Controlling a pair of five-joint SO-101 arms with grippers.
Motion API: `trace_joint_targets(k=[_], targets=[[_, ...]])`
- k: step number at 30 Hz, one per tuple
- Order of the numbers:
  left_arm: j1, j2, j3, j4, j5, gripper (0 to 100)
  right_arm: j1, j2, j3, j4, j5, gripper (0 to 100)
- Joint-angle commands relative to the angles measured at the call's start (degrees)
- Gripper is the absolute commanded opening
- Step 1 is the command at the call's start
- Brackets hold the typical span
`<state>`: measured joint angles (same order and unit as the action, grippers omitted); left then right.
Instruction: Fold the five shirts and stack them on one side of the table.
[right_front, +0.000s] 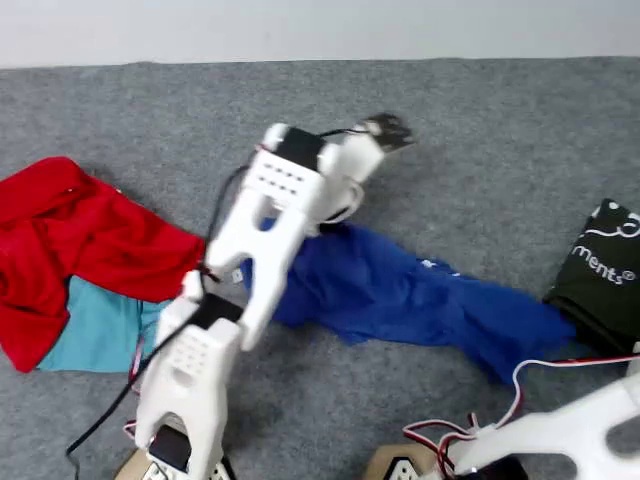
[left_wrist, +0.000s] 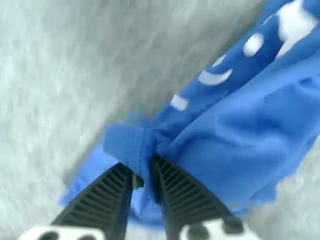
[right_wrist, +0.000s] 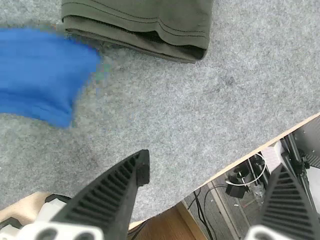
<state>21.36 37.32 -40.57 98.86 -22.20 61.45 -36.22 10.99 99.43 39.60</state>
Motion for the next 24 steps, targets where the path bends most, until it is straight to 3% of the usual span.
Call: trace_joint_targets(k=[1,7,18,24], targets=[[-3.87,-8.18,11.3,1.67,-0.44,0,-2.07,-0.4,-2.55,0.75,0.53,36.8],[-5.36,-11.69,25.98,1.41,-3.25,0,-6.81,-0.4,-2.55,0.75,0.26,36.8],[-0.62,-12.22,30.46,1.41,-2.9,0,-11.65,-0.4,-1.58,2.86,0.44,36.7],[-5.19,-12.22,30.81,1.14,-2.9,0,-18.77,-0.48,8.35,3.12,0.44,31.7]])
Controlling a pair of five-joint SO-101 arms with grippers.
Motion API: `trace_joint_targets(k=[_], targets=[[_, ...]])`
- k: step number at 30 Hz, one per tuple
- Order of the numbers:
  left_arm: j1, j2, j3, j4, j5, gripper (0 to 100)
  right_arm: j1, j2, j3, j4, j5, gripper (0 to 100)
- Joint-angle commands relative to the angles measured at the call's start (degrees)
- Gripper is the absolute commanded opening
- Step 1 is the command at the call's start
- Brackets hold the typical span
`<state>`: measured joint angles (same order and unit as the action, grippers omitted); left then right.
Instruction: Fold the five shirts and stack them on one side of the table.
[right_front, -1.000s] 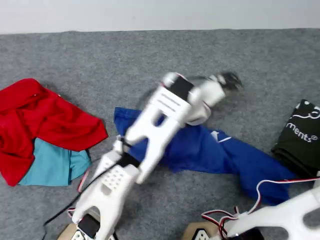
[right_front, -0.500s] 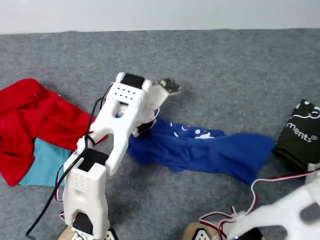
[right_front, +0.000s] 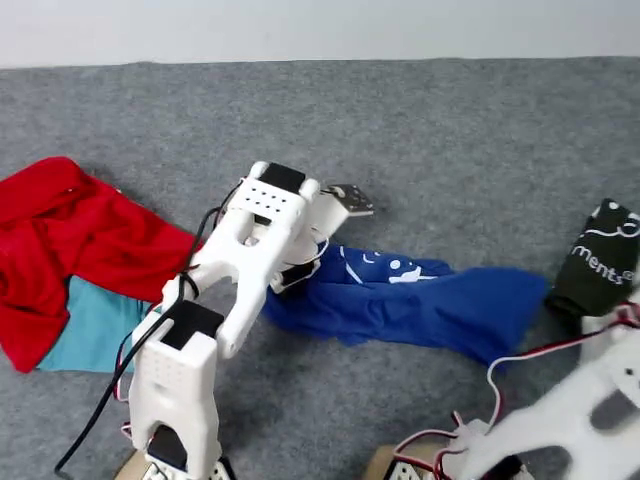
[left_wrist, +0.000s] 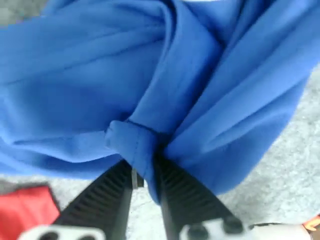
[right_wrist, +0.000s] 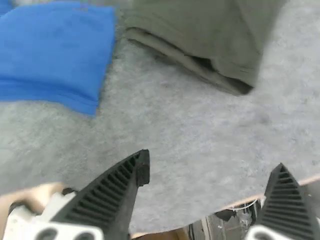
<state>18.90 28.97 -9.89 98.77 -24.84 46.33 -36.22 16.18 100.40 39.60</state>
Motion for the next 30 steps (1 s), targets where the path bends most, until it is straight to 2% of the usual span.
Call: trace_joint_targets(k=[1,4,7,12,15,21,30], targets=[[-4.13,-3.69,0.13,1.23,-0.26,0,-5.41,-0.48,4.92,2.15,0.44,28.9],[-8.7,-3.43,0.13,1.23,-0.26,0,-12.62,-0.4,10.11,2.15,0.26,22.0],[-11.69,-3.34,0.31,0.44,-0.35,0,-21.05,0.04,14.95,1.8,0.0,20.2],[-12.31,-3.25,0.4,0.26,-0.35,0,-32.13,0.31,21.63,-2.86,-7.47,20.1],[-12.22,-3.25,0.4,-1.05,-0.35,0,-37.14,1.1,22.86,-4.53,-9.14,20.1],[-12.22,-3.25,0.4,-1.76,-0.35,0,-42.15,8.04,22.95,-5.49,-8.79,20.2],[-12.31,-3.25,0.4,-1.67,-0.35,0,-44.62,19.82,22.95,-15.52,-3.78,20.2]])
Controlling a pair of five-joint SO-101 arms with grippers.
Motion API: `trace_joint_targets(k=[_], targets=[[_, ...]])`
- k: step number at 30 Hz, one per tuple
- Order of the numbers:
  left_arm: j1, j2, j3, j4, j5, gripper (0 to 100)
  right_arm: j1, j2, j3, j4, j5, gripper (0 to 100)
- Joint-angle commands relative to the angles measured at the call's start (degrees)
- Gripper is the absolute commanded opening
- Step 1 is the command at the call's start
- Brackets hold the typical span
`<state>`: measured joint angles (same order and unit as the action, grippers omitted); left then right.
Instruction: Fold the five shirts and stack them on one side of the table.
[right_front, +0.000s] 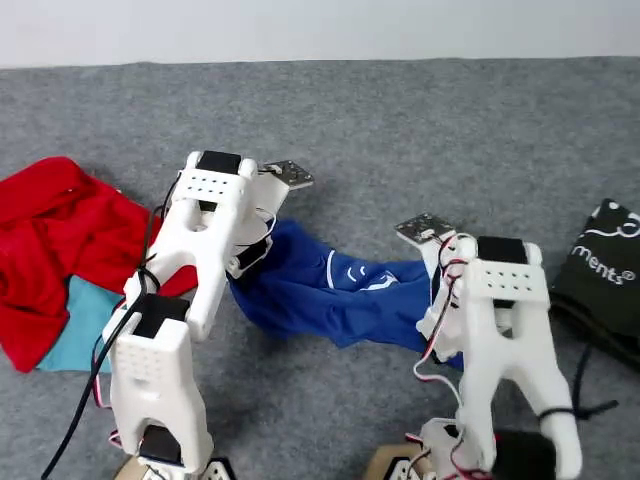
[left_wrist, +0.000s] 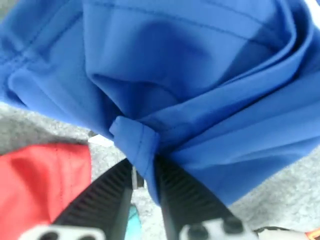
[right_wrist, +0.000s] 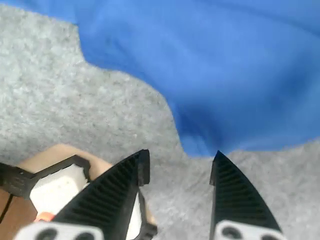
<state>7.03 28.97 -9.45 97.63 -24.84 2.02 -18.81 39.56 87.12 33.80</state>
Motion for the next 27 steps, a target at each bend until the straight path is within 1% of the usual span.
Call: trace_joint_targets(k=[1,4,7,12,17,21,22,26,27], targets=[[-0.44,-3.25,-0.04,-0.53,-0.35,0,-0.22,3.56,-0.44,-2.77,3.08,20.2],[-0.53,-3.25,-0.04,-0.53,-0.35,0,-0.13,6.99,-0.44,-4.0,5.8,20.2],[-0.62,-3.25,-0.04,-0.53,-0.35,0,-0.13,10.24,-0.44,-5.85,6.42,20.2],[-0.44,-3.25,-0.04,-0.53,-0.35,0,2.24,16.75,-0.44,-9.1,8.7,20.2],[-0.44,-3.16,-0.04,-0.62,-0.35,0,3.12,21.76,-0.44,-10.51,9.23,19.9],[-0.53,-3.16,-0.04,-0.62,-0.35,0,2.86,22.55,-0.44,-10.51,9.23,19.0],[-0.62,-3.16,-0.04,-0.62,-0.35,0,2.77,22.55,-0.62,-10.51,9.23,16.9],[-0.62,-3.16,-0.04,-0.62,-0.35,0,2.86,22.29,-2.02,-9.27,9.23,1.2],[-0.53,-3.25,-0.04,-0.62,-0.35,0,3.03,22.2,-2.9,-8.04,9.23,0.8]])
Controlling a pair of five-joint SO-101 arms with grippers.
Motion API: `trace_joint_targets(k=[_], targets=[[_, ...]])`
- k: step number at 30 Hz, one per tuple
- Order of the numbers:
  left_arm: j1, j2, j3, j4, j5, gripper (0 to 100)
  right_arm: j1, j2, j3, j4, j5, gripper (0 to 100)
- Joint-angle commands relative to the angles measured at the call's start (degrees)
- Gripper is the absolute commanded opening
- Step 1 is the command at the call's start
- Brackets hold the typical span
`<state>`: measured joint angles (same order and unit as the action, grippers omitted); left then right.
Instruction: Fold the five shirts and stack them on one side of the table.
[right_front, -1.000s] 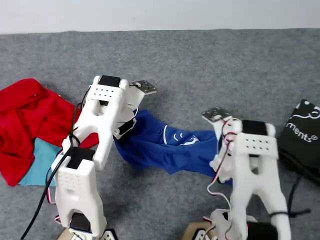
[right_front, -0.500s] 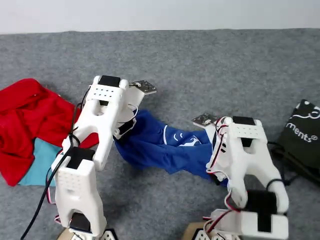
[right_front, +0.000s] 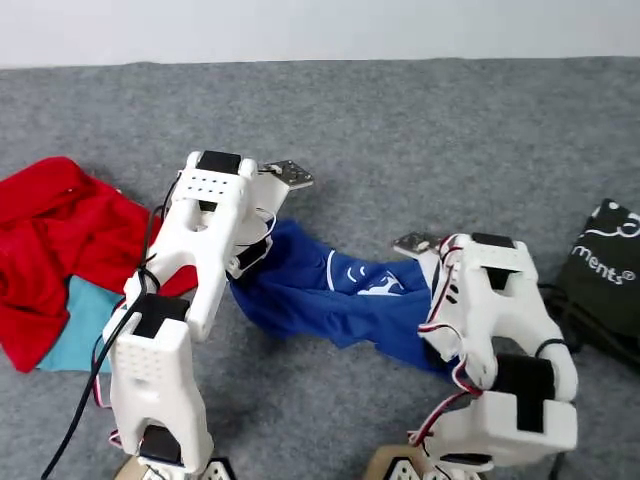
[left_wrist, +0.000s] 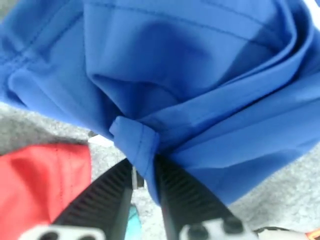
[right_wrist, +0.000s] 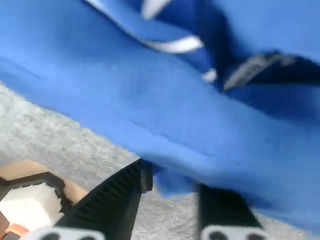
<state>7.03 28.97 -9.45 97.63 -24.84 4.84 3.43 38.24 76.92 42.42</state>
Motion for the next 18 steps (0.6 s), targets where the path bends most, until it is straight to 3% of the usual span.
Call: trace_joint_targets(k=[1,8,14,18], targets=[[-0.44,-3.34,-0.04,-0.53,-0.35,0,0.31,-0.04,-2.81,3.47,0.62,1.5],[-0.79,-6.86,-4.0,2.64,-0.26,0,0.13,-7.78,-14.68,14.46,0.44,0.9],[-0.26,-20.57,-4.44,2.81,-0.18,0,0.04,-17.98,-28.48,25.1,0.26,0.9],[-0.26,-29.45,-4.7,2.73,-0.18,0,0.31,-22.9,-30.86,25.71,0.18,0.9]])
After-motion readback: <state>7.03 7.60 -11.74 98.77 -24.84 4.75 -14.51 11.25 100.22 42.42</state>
